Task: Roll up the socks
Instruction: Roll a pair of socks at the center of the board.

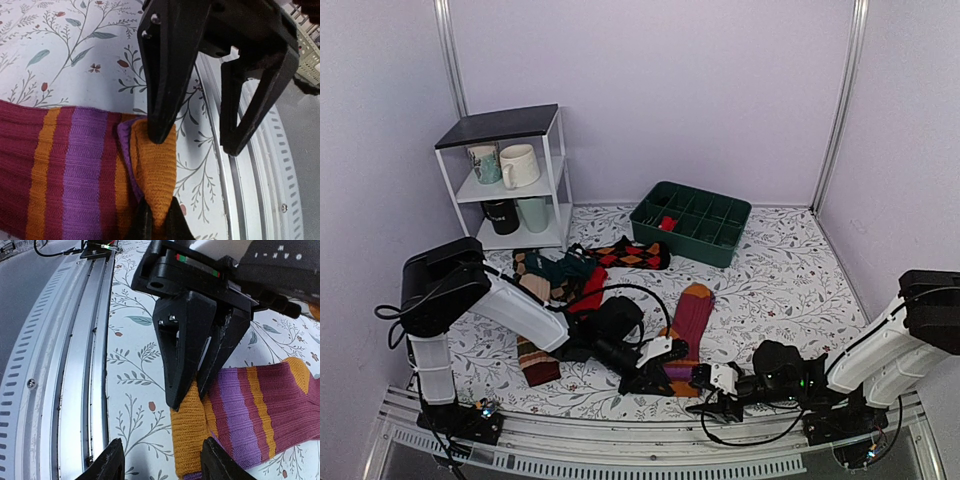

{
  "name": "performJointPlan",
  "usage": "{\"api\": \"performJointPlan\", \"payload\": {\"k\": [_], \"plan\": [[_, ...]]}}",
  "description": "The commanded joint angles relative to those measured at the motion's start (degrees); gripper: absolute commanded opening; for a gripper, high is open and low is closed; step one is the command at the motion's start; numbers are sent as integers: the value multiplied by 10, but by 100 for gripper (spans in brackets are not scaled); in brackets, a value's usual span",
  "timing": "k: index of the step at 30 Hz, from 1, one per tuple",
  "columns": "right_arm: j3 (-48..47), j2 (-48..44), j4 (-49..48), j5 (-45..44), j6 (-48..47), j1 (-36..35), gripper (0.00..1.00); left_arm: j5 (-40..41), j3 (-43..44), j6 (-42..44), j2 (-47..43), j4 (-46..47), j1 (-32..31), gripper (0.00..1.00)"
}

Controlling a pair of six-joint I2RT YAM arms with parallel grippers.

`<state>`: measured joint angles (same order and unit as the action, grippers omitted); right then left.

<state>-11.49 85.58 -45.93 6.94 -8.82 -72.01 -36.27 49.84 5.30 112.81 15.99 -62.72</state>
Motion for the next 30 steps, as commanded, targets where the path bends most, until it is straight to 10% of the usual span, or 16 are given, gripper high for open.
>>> {"api": "performJointPlan", "payload": {"k": [1, 8, 17, 30], "plan": [[-20, 43, -19, -26, 1, -5, 53, 39, -32, -5, 54, -146, 1, 0], [-31, 65, 20, -63, 51, -5, 42, 38, -37, -4, 51, -142, 1, 0], [-52, 101, 103, -76, 181, -7, 3, 56, -56, -2, 12, -109, 5, 12], [-28, 30, 138, 12, 291, 26, 0, 211, -196, 59, -239, 99, -3, 36]]}}
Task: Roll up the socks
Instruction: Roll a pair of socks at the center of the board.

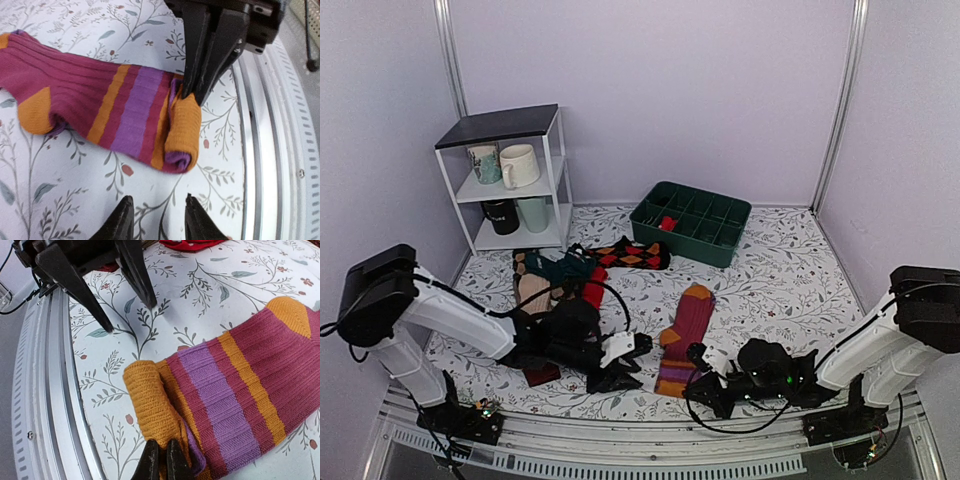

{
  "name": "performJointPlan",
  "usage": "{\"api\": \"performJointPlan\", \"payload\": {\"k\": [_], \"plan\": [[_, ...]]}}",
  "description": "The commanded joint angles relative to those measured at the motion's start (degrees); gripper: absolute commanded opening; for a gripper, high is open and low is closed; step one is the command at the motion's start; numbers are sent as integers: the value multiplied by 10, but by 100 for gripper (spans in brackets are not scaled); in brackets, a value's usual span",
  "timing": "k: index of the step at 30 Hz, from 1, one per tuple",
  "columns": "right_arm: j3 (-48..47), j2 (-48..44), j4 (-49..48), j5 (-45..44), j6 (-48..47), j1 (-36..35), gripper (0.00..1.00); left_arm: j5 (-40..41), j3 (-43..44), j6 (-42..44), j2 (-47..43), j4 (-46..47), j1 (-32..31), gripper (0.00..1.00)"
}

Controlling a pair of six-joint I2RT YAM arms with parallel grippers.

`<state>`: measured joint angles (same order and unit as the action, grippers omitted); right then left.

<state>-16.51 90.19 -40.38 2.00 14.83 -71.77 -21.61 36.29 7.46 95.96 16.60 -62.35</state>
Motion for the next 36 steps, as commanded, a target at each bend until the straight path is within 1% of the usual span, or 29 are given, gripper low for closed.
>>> {"api": "performJointPlan", "payload": {"k": [1, 3, 5, 6, 8, 10, 14, 17, 21, 26, 29, 31, 32, 34, 35, 36], "plan": [[21, -17, 89, 78, 64, 32, 0, 71, -80, 59, -90, 122, -18, 38], [12, -13, 110, 117, 91, 52, 0, 99, -106, 121, -113, 169, -51, 38], [-7, 0, 141, 150, 119, 72, 0, 101, -115, 157, -116, 194, -67, 38], [-14, 7, 155, 166, 128, 82, 0, 98, -113, 170, -112, 199, -70, 40], [-31, 27, 178, 209, 146, 103, 0, 93, -106, 197, -95, 203, -74, 47], [-52, 49, 202, 251, 154, 117, 0, 90, -90, 218, -70, 195, -77, 47], [-74, 74, 230, 281, 146, 130, 0, 81, -49, 231, -16, 176, -79, 47], [-79, 80, 238, 294, 140, 135, 0, 75, -38, 235, 12, 172, -84, 47], [-88, 91, 243, 305, 131, 136, 0, 79, -33, 238, 33, 183, -88, 48], [-92, 98, 245, 314, 123, 139, 0, 84, -11, 234, 62, 157, -88, 45], [-93, 101, 246, 319, 118, 140, 0, 89, -11, 233, 68, 173, -88, 45], [-92, 101, 246, 320, 117, 140, 0, 94, -7, 235, 75, 173, -88, 42], [-91, 100, 246, 320, 117, 141, 0, 95, -2, 236, 80, 166, -88, 37], [-90, 99, 246, 320, 117, 143, 0, 92, 12, 235, 89, 143, -88, 22], [-90, 98, 246, 320, 116, 143, 0, 88, 14, 230, 91, 135, -88, 18], [-90, 98, 246, 320, 116, 144, 0, 85, 14, 226, 91, 133, -88, 16]]}}
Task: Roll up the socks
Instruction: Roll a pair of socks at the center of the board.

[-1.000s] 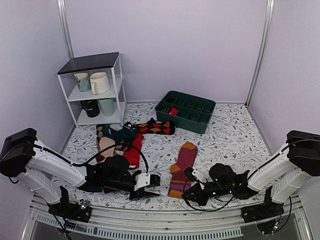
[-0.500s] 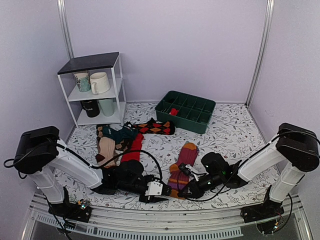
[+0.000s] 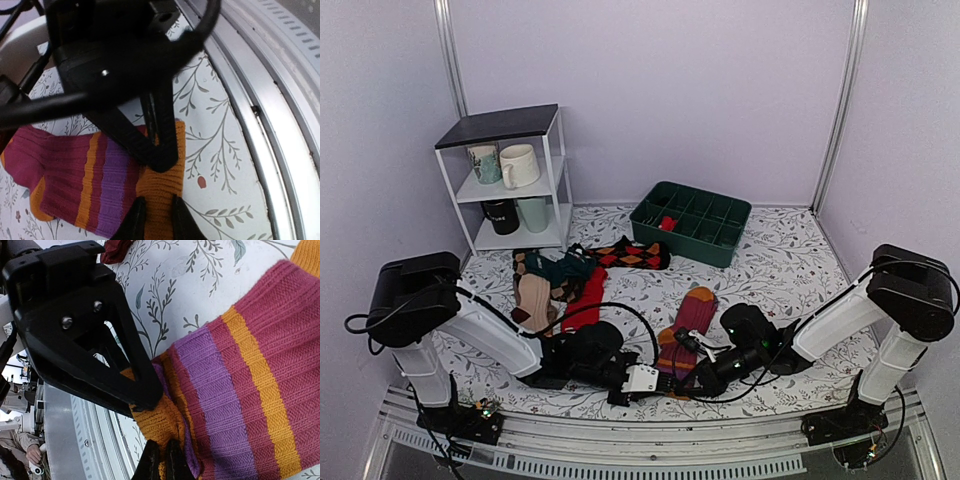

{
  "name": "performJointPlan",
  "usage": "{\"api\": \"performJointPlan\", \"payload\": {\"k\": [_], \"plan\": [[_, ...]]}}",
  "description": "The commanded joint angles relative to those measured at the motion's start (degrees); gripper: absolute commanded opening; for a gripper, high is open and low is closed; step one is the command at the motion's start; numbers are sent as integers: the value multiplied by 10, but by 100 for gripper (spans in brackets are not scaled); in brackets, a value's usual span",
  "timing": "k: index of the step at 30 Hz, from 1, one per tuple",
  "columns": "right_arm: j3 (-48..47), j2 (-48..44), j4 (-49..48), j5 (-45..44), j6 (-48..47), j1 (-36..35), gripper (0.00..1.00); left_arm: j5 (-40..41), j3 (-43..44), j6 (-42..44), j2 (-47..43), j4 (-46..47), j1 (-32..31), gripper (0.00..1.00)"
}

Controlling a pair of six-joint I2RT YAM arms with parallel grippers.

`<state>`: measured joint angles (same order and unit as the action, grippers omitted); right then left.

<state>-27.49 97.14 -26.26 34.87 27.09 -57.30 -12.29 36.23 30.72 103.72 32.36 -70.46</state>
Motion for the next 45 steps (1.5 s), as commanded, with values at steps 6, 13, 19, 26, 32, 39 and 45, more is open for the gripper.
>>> {"api": "performJointPlan", "payload": {"k": [6, 13, 19, 26, 32, 39, 45], "plan": [[18, 36, 103, -6, -8, 2, 0, -13, 10, -24, 14, -30, -8, 0], [15, -20, 103, -42, -24, 7, 8, -11, 12, -109, 8, -84, -5, 0], [44, -126, 45, -154, -85, 7, 33, -69, 42, -213, 8, -200, 12, 0], [220, -255, -217, -257, -185, -17, 46, -150, 62, -261, 44, -255, 51, 0], [194, -173, -261, -374, -373, -154, 49, -205, 102, -270, 83, -301, 79, 0], [144, -72, -286, -427, -441, -194, 49, -220, 108, -267, 123, -319, 90, 0], [135, -33, -270, -415, -431, -194, 49, -222, 108, -265, 131, -319, 94, 0]]}}
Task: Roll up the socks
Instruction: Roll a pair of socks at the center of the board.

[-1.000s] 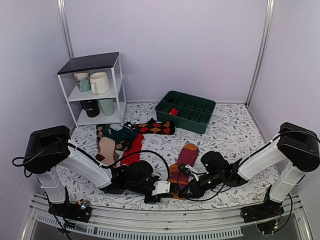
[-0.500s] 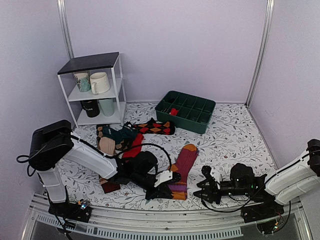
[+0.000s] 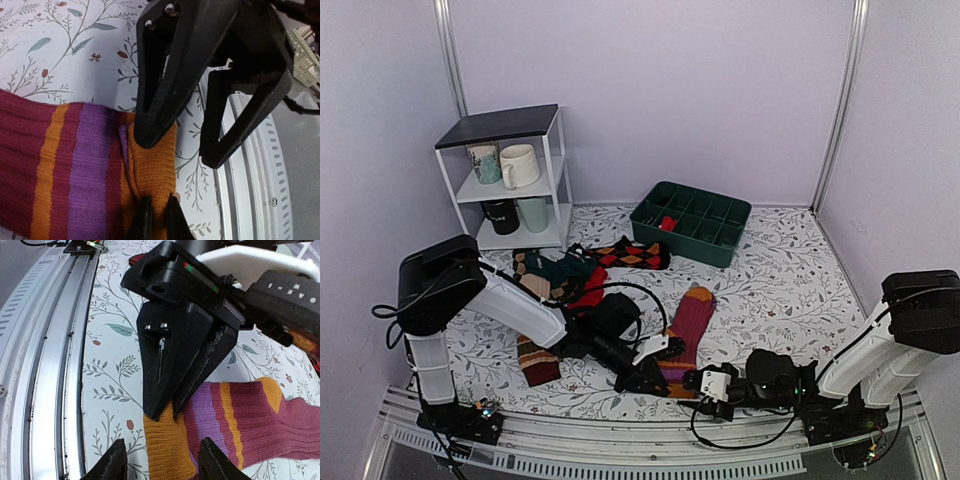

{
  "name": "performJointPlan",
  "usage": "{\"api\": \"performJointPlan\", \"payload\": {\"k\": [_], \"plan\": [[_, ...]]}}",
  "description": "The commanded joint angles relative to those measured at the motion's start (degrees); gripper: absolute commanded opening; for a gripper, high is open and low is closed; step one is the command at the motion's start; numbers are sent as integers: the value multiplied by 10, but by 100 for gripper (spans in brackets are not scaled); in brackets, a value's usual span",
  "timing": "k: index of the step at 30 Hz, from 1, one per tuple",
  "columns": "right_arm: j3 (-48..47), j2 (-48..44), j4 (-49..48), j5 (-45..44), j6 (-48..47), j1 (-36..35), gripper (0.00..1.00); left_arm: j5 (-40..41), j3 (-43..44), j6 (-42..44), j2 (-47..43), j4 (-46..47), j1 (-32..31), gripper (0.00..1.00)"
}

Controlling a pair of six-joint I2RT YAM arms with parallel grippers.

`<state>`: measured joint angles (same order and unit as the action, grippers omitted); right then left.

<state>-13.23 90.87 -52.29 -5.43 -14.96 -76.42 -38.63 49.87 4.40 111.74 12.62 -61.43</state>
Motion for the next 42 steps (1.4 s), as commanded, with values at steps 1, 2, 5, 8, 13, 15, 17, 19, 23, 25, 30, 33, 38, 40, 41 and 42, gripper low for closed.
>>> {"api": "performJointPlan", "payload": {"k": [1, 2, 5, 8, 13, 15, 17, 19, 23, 25, 30, 33, 38, 40, 41, 42], "plan": [[-7, 36, -10, -16, -6, -2, 49, 41, -29, -1, 51, -120, 4, 0], [-7, 44, -10, -19, 0, -3, 49, 41, -29, -2, 52, -119, 4, 0], [-3, 64, -18, -22, 15, -2, 48, 41, -30, -1, 52, -117, 4, 0], [2, 67, -17, -28, 40, -3, 44, 40, -30, 0, 52, -118, 6, 0], [-2, 67, 15, -42, 69, -2, 11, 42, -29, 2, 51, -118, 7, 0], [-9, 69, 38, -48, 86, -2, 0, 61, -35, -1, 38, -106, 7, 0], [-6, 67, 49, -44, 108, -2, 0, 90, -47, -2, 4, -82, 7, 30], [1, 60, 55, -37, 138, -1, 0, 121, -59, 3, -43, -55, 7, 51], [6, 48, 73, 33, 199, 26, 0, 211, -116, 21, -158, 62, 4, 54], [-5, 45, 106, 78, 226, 43, 0, 222, -166, 44, -216, 140, 0, 55], [-39, 44, 177, 221, 291, 88, 0, 278, -243, 178, -267, 251, -53, 56], [-75, 51, 239, 287, 341, 109, 0, 274, -240, 198, -250, 251, -66, 57], [-86, 72, 265, 357, 415, 127, 0, 285, -228, 221, -207, 241, -89, 57], [-83, 77, 265, 375, 435, 135, 0, 297, -220, 236, -186, 233, -95, 58], [-80, 79, 265, 383, 441, 142, 0, 301, -217, 244, -177, 231, -98, 58], [-79, 81, 265, 392, 449, 148, 0, 304, -213, 249, -169, 229, -101, 58]]}}
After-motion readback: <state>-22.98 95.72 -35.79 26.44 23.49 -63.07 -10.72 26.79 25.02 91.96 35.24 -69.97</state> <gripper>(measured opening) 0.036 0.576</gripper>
